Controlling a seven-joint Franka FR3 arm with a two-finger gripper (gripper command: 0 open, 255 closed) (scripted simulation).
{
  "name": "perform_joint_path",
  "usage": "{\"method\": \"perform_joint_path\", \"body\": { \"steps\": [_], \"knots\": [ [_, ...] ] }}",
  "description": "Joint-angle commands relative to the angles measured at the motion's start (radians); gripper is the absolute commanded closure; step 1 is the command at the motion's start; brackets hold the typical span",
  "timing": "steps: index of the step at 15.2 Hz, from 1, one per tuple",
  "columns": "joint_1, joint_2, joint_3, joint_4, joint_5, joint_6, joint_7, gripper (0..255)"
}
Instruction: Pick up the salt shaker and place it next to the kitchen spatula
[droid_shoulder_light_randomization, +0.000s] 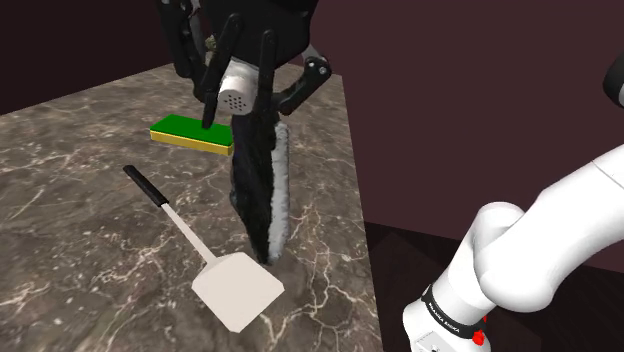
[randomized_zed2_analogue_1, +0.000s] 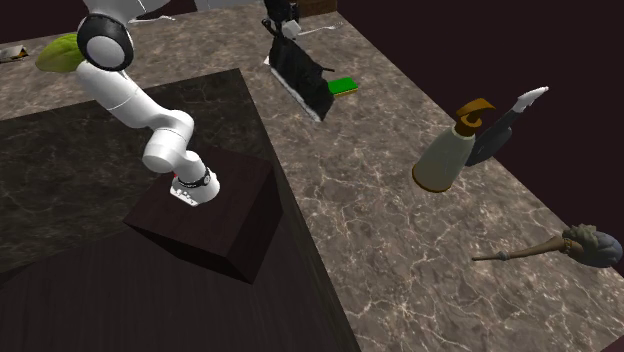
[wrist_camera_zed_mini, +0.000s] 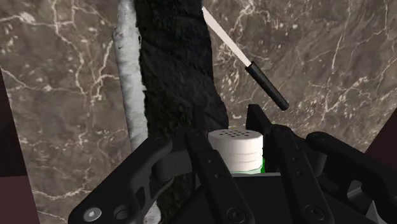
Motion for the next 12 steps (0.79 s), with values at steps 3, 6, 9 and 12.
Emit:
{"method": "perform_joint_path", "body": {
  "steps": [3,6,9,12],
  "knots": [
    [0.016,0.071,0.107,0.075,-0.046,-0.016,0.13,255],
    [0.031,0.147,0.196,0.147,-0.107,-0.035,0.235,255],
    [0.06,0.255,0.293,0.236,-0.204,-0.066,0.356,255],
    [0.141,0.4,0.375,0.347,-0.346,-0.119,0.492,255]
  ]
}}
